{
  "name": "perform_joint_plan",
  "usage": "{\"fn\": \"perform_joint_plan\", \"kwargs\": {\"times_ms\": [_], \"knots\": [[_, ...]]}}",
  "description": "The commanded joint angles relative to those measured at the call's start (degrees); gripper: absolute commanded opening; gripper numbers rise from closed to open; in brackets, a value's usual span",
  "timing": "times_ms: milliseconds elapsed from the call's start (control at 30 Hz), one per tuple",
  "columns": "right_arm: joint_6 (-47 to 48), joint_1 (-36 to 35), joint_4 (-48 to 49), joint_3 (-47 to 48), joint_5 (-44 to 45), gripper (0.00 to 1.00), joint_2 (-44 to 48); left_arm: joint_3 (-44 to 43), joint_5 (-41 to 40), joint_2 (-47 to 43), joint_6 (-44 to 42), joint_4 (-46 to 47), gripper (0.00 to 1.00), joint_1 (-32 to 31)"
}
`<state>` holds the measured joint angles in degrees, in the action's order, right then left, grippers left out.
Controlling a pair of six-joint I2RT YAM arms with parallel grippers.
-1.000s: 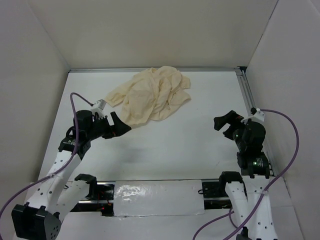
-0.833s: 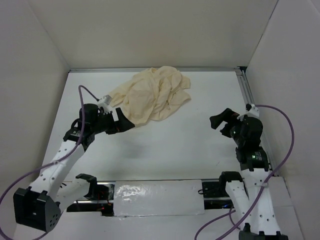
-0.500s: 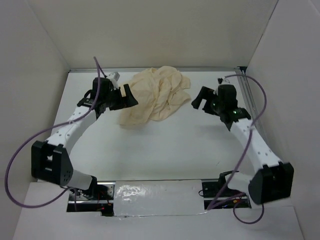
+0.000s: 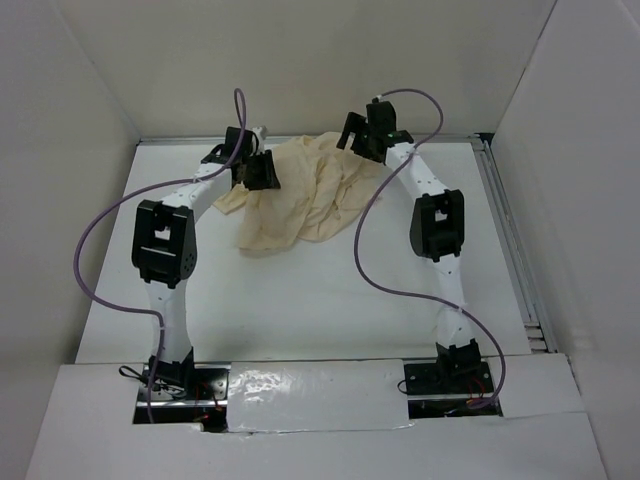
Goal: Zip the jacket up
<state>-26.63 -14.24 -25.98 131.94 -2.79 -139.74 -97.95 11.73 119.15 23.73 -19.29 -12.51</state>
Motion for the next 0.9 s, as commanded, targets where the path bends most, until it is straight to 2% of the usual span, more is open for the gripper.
{"fn": "perform_joint_plan", "kwargs": {"times_ms": [0, 33, 67, 100, 200, 267, 367, 400, 467, 633, 700, 767, 800, 867], "knots": [[-3.51, -0.35, -3.04, 5.35, -2.04, 0.97, -3.95, -2.86, 1.54, 0.46, -2.63, 1.53, 0.41, 0.56], [-3.86, -0.52, -0.94, 4.56, -2.05, 0.96, -4.92, -2.25, 1.89, 0.38, -2.63, 1.97, 0.1, 0.56], [-4.39, -0.79, -0.66, 4.99, -2.13, 0.92, -5.62, -1.81, 1.9, 0.12, -2.63, 2.41, 0.0, 0.56], [-4.22, -0.44, -1.61, 6.56, -4.31, 0.84, -6.24, -1.37, 2.07, -0.15, -2.63, 3.46, 0.0, 0.65], [-3.78, -0.44, -0.3, 6.31, -4.77, 0.44, -6.16, 0.39, 2.86, -2.25, -2.98, 4.52, 0.0, 0.65], [-2.9, -0.18, -1.0, 6.31, -6.53, 0.0, -5.54, 1.88, 3.3, -5.24, -3.25, 4.96, 0.0, 0.73], [-2.11, 0.0, 0.56, 0.54, -7.41, 0.0, 0.32, 4.08, 4.27, -11.03, -3.95, 5.31, 0.0, 0.56], [-1.32, -0.26, 3.36, -4.71, -6.63, 0.0, 5.74, 5.13, 4.27, -12.7, -4.3, 5.31, 0.0, 0.56], [1.21, -1.58, 5.05, -9.22, -3.3, 0.0, 11.83, 6.45, 4.01, -18.67, -4.39, 4.79, 0.0, 0.3], [4.66, -4.65, 10.76, -29.17, 11.63, 0.0, 39.42, 11.72, -0.2, -36.16, -2.11, 2.25, 0.0, -2.5], [5.1, -5.71, 10.51, -35.84, 14.2, 0.0, 51.6, 13.57, -1.88, -44.83, -0.79, 1.19, 0.0, -3.48], [6.94, -6.76, 10.51, -39.46, 17.88, 0.0, 59.54, 14.28, -1.71, -50.48, 0.18, 0.4, 0.0, -4.71], [8.34, -8.77, 10.25, -41.65, 19.38, 0.0, 66.55, 14.28, -0.49, -55.9, 0.62, 0.22, 0.0, -5.06], [10.88, -10.89, 8.85, -41.85, 21.93, 0.0, 72.83, 12.27, 0.31, -60.77, 1.49, -1.18, 0.0, -5.59]]}}
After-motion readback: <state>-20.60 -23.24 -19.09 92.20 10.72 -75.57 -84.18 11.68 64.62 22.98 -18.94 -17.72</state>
